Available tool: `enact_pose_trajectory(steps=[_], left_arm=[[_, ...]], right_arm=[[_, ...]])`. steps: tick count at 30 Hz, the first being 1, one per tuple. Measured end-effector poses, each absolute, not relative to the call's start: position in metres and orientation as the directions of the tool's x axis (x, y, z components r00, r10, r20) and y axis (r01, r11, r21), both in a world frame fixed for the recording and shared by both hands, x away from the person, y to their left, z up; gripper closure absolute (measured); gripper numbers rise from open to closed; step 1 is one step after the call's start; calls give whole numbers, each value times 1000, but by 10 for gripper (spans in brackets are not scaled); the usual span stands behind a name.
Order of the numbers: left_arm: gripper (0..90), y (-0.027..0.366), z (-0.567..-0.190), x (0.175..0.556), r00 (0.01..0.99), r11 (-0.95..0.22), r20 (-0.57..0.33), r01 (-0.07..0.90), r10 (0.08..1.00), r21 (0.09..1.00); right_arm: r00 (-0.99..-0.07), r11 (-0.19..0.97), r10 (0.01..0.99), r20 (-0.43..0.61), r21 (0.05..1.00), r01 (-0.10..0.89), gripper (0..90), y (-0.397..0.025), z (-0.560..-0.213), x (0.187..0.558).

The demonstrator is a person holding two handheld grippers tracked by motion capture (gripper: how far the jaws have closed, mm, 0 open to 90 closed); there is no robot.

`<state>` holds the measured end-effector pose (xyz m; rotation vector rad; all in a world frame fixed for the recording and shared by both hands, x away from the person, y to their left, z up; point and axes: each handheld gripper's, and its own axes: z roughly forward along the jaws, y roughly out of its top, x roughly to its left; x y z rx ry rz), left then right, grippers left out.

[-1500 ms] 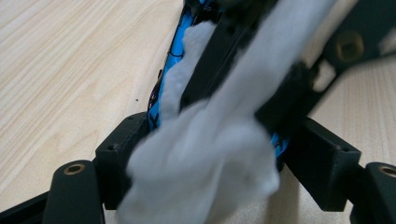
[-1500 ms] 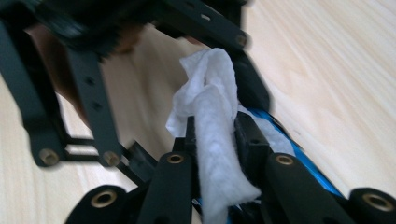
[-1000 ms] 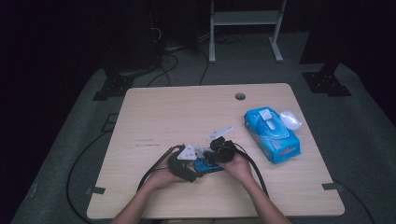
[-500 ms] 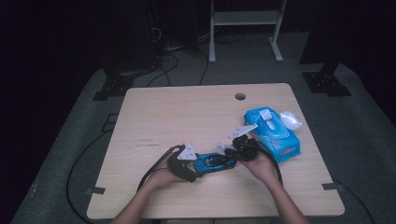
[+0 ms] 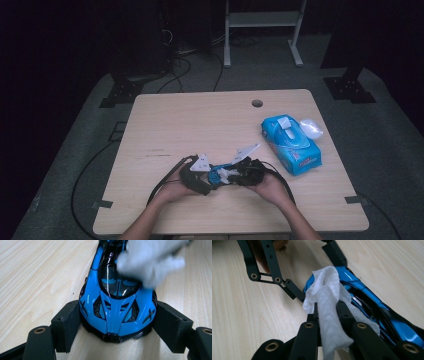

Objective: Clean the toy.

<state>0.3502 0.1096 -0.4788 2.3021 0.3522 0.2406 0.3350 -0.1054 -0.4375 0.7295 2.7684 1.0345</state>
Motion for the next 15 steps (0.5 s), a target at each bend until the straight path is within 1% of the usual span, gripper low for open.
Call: enact_pose_trajectory(steps=[5, 6, 8, 9, 10, 14, 15], left_arm=[[254, 110, -479, 350, 944, -657, 62, 177, 324, 733], [254, 109, -479, 350, 944, -658, 67, 175, 325, 733], [254, 109, -479, 350, 944, -658, 67, 174, 324, 733], [255, 109, -479, 350, 944, -657, 67, 172, 323, 734], [254, 109, -479, 350, 943, -655, 67, 173, 325, 735], [254, 108, -480, 350, 943, -651, 62, 178, 328, 737], [255, 108, -480, 350, 943, -651, 62, 179, 328, 738]], right_arm=[[-868, 658, 494, 48, 633, 409, 805, -118, -434, 336], [-848, 653, 529, 27, 625, 428, 806, -135, -433, 336], [-840, 647, 542, 24, 626, 436, 806, -141, -433, 336], [-812, 623, 583, 23, 629, 465, 807, -159, -433, 338], [-804, 604, 593, 38, 640, 476, 807, -164, -433, 338], [-786, 589, 617, 25, 648, 482, 807, -173, -428, 339], [-788, 579, 615, 37, 657, 483, 807, -176, -425, 339]])
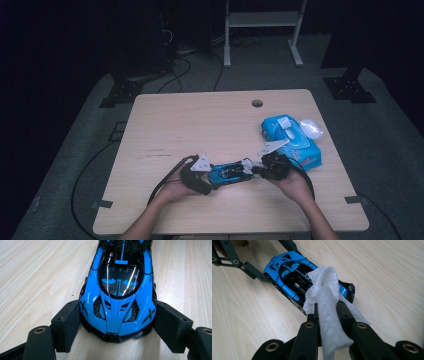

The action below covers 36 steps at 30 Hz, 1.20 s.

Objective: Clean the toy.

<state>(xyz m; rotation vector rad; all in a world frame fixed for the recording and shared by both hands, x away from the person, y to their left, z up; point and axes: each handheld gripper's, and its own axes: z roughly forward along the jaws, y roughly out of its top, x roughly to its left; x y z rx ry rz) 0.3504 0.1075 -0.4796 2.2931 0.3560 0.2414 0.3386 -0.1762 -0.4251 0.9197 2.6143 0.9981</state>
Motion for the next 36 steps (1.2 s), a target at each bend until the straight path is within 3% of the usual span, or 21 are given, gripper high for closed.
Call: enact_pose_trajectory(steps=[9, 11, 18, 24, 36], left_arm=[[250, 109, -478, 350, 942, -662, 76, 170, 326, 730], [214, 108, -478, 349, 937, -668, 79, 182, 341, 721], [213, 112, -471, 353, 940, -655, 32, 212, 339, 725], [230, 124, -465, 361, 914, -548, -88, 311, 395, 777], [284, 118, -473, 375, 839, -460, -280, 501, 467, 733]], right_arm=[[-802, 586, 592, 73, 644, 491, 807, -169, -434, 340], [-802, 581, 592, 76, 650, 490, 806, -169, -436, 339], [-802, 573, 592, 79, 659, 488, 806, -171, -437, 338], [-799, 552, 597, 76, 684, 477, 807, -174, -440, 334], [-803, 542, 594, 51, 712, 447, 810, -176, -444, 328]])
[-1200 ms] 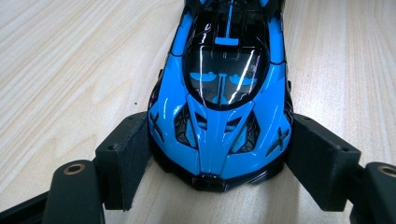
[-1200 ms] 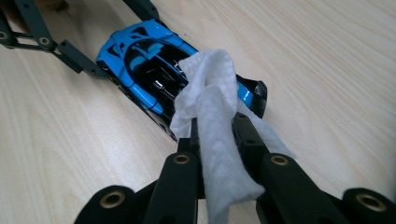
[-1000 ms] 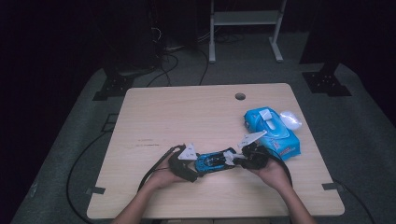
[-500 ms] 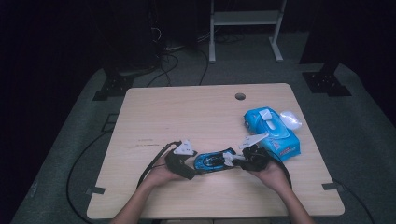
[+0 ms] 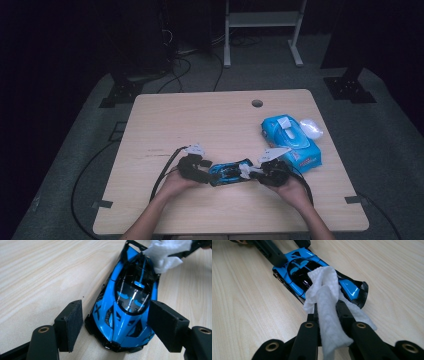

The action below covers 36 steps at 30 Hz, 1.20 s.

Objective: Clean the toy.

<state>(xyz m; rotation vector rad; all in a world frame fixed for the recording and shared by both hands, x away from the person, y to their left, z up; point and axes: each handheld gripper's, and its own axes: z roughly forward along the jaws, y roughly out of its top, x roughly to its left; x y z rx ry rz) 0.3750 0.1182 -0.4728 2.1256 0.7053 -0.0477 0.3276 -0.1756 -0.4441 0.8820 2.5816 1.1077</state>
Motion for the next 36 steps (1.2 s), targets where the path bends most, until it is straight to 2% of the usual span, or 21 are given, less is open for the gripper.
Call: enact_pose_trajectory(steps=[3, 15, 25, 36], left_arm=[[295, 119, -475, 376, 833, -449, -301, 514, 465, 731], [307, 121, -475, 375, 839, -449, -292, 503, 460, 738], [318, 120, -474, 373, 845, -457, -322, 509, 428, 729], [407, 120, -473, 371, 870, -474, -313, 475, 381, 741]], right_arm=[[-806, 540, 590, 51, 716, 441, 811, -177, -445, 326], [-808, 541, 587, 44, 721, 432, 813, -177, -446, 319], [-813, 524, 576, 83, 726, 446, 816, -182, -449, 311], [-812, 519, 576, 91, 726, 450, 816, -184, -450, 309]])
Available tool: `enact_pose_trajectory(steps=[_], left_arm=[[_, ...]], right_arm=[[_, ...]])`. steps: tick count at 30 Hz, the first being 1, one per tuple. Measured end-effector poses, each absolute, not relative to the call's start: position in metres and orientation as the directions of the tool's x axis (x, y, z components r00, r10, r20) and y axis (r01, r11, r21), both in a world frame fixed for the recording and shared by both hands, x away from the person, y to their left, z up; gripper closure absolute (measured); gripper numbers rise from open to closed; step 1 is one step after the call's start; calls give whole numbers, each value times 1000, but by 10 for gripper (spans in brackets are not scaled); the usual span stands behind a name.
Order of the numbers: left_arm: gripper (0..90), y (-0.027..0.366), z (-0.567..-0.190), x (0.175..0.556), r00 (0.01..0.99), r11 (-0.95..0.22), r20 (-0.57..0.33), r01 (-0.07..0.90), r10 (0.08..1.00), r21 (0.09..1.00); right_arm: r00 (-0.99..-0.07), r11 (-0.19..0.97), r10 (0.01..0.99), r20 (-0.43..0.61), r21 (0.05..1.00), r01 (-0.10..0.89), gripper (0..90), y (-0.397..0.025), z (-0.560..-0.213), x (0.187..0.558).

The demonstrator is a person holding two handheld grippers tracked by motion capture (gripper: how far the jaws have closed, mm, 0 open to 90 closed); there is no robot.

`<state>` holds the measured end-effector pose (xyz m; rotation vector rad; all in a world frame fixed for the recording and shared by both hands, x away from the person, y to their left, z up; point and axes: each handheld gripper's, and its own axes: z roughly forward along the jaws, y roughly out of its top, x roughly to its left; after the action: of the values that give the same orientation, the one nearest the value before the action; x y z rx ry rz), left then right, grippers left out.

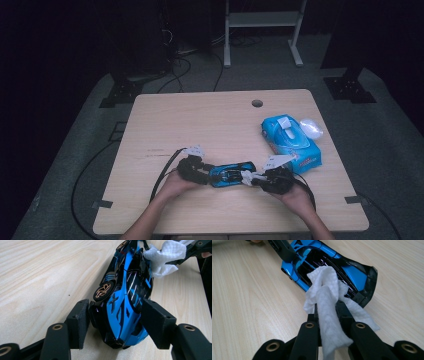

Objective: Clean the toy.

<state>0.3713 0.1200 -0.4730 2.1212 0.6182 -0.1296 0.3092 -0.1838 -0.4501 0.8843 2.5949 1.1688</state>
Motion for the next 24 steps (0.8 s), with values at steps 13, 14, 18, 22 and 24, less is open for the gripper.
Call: enact_pose_trajectory(steps=[13, 14, 18, 22, 24], left_arm=[[443, 121, -474, 371, 876, -473, -319, 468, 362, 746], [445, 121, -474, 370, 877, -471, -318, 466, 361, 749], [452, 120, -472, 369, 888, -487, -294, 443, 353, 753], [461, 119, -471, 366, 902, -500, -261, 412, 345, 762], [464, 118, -471, 364, 908, -504, -241, 393, 342, 769]], right_arm=[[-812, 518, 577, 91, 727, 450, 815, -184, -451, 307], [-811, 518, 577, 91, 728, 450, 815, -184, -451, 307], [-810, 519, 579, 90, 726, 451, 815, -184, -451, 306], [-810, 524, 579, 89, 720, 454, 815, -184, -451, 306], [-808, 518, 580, 99, 721, 461, 814, -186, -452, 306]])
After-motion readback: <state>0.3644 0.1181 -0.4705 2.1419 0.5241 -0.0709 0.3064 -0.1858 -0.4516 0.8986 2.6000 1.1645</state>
